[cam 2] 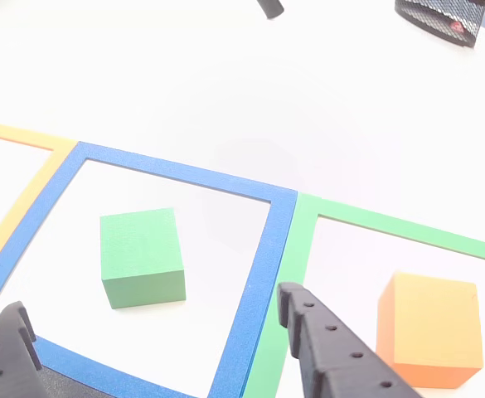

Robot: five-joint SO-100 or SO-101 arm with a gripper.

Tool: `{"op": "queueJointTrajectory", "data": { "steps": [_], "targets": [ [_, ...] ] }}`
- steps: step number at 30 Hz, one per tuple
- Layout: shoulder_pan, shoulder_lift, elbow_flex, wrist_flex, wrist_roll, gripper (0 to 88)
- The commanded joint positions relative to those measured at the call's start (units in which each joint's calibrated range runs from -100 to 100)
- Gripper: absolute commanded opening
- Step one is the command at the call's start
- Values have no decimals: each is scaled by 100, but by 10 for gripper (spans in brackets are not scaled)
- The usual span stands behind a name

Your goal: Tower of hanoi

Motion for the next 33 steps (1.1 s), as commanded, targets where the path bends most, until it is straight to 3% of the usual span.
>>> {"op": "queueJointTrajectory", "data": {
  "steps": [1, 11, 33],
  "targets": [
    [-3, 1155, -428, -1260, 36, 361],
    [35, 3036, -1438, -2370, 36, 361],
    [-549, 4417, -2610, -2912, 36, 351]
  ]
}}
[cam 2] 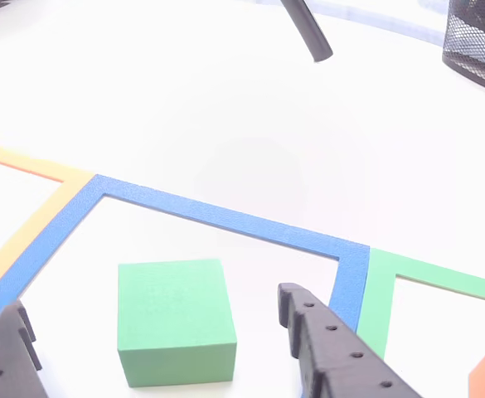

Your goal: Tower of hanoi

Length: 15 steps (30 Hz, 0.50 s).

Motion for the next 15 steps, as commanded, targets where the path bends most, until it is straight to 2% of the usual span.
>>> {"op": "queueJointTrajectory", "data": {
  "steps": [1, 15],
  "targets": [
    [-89, 108, -302, -83, 36, 351],
    [-118, 326, -502, 95, 36, 327]
  ]
}}
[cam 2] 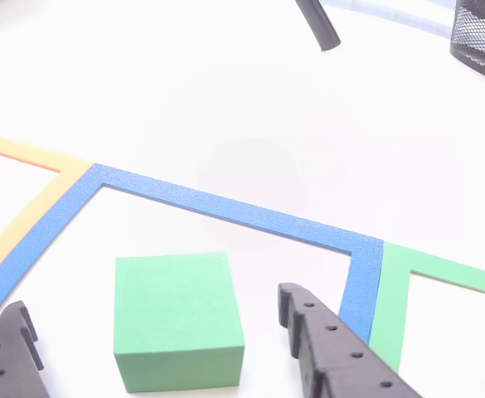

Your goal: Tower of hanoi

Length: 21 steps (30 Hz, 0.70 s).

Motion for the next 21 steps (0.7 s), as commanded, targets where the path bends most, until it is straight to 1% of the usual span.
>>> {"op": "queueJointTrajectory", "data": {
  "steps": [1, 9, 21],
  "targets": [
    [-71, -88, -68, 55, 36, 322],
    [-157, -128, -4, 71, 36, 264],
    [-234, -217, 196, 112, 36, 112]
  ]
}}
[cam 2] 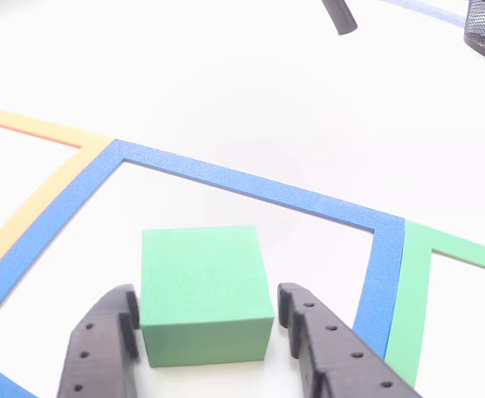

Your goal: Tower of hanoi

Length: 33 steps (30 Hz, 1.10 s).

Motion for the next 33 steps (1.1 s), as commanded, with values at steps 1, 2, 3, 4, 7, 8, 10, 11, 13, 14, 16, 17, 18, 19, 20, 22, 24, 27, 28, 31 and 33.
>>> {"op": "queueJointTrajectory", "data": {
  "steps": [1, 2, 3, 4, 7, 8, 10, 11, 13, 14, 16, 17, 18, 19, 20, 22, 24, 27, 28, 31, 33],
  "targets": [
    [-89, -224, 72, -1, 36, 103],
    [-99, -224, 81, -1, 36, 97],
    [-108, -233, 90, -1, 36, 91],
    [-118, -241, 90, -1, 36, 87],
    [-127, -241, 90, -17, 36, 80],
    [-127, -241, 90, -17, 36, 77],
    [-127, -249, 90, -17, 36, 73],
    [-127, -257, 90, -17, 36, 72],
    [-127, -313, 90, -9, 36, 72],
    [-127, -378, 118, 15, 36, 73],
    [-127, -612, 199, 137, 36, 74],
    [-137, -765, 236, 226, 36, 74],
    [-147, -983, 290, 380, 36, 74],
    [-147, -1210, 345, 533, 36, 74],
    [-137, -1468, 390, 736, 36, 74],
    [-118, -2025, 418, 1230, 36, 73],
    [-79, -2663, 399, 1877, 36, 72],
    [74, -3705, 390, 3116, 36, 71],
    [141, -4108, 363, 3635, 36, 71],
    [381, -5344, 299, 5303, 36, 70],
    [592, -6103, 208, 6460, 36, 69]
  ]
}}
